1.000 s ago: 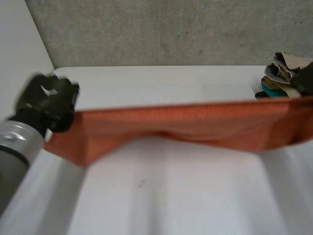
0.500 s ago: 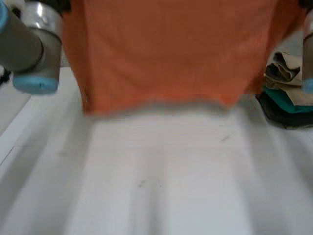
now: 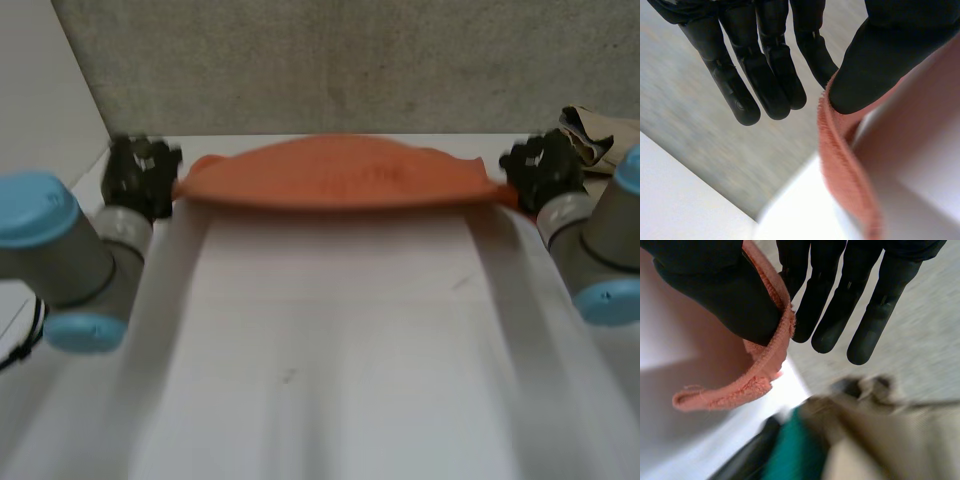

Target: Fold the laundry.

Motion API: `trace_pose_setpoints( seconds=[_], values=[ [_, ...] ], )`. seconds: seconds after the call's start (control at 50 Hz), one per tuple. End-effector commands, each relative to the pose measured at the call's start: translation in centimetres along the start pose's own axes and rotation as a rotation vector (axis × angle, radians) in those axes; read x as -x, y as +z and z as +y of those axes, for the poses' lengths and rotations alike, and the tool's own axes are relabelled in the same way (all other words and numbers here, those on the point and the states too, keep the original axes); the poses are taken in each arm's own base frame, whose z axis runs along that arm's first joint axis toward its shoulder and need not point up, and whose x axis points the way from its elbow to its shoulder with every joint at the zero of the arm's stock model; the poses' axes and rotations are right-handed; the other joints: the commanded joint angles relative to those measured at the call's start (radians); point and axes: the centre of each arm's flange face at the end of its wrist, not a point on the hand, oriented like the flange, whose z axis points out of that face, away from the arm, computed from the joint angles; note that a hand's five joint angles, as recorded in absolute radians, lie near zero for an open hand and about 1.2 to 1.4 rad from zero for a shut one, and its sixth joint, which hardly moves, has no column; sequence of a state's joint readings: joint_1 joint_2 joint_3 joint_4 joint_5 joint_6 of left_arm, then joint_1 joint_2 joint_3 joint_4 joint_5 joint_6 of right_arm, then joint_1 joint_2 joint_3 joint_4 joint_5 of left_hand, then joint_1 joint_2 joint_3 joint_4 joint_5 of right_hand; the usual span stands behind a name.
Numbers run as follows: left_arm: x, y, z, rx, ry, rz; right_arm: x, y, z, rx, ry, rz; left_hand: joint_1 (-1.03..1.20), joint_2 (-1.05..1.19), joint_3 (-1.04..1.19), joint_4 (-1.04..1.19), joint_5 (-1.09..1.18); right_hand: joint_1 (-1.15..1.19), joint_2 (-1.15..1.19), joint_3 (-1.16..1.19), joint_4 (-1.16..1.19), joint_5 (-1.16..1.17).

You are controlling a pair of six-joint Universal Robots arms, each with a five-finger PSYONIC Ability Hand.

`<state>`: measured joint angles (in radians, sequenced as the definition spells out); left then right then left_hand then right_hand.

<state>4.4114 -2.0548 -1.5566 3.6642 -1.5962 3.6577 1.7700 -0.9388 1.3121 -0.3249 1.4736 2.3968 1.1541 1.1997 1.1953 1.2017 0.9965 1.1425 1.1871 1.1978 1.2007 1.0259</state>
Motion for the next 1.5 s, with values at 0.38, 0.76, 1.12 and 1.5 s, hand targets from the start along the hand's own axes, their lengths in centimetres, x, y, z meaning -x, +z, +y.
trace_pose_setpoints(
  seconds=[0.38,0.76,1.12,1.5],
  values=[
    [-0.9,-21.4,1.8,0.437,0.204,0.372,-2.3,-17.5,2.7,0.556,-0.302,-0.482,0.242,0.197,0.201,0.195,0.225,0.254,0.209,0.198,0.196,0.196],
    [-2.2,-3.5,1.7,0.131,0.224,0.164,-0.7,-4.6,5.5,0.309,-0.316,-0.123,0.242,0.197,0.201,0.195,0.225,0.254,0.209,0.198,0.196,0.196],
    [-6.3,5.3,1.9,0.008,0.210,0.017,1.0,3.9,6.9,0.090,-0.348,0.111,-0.359,-0.404,-0.400,-0.406,-0.376,-0.740,-0.785,-0.796,-0.799,-0.798],
    [-6.7,-1.9,-1.9,0.010,0.171,0.114,0.0,-1.9,4.1,0.138,-0.095,0.034,-0.958,-1.004,-0.999,-1.006,-0.975,-0.958,-1.002,-1.013,-1.016,-1.016]
  ],
)
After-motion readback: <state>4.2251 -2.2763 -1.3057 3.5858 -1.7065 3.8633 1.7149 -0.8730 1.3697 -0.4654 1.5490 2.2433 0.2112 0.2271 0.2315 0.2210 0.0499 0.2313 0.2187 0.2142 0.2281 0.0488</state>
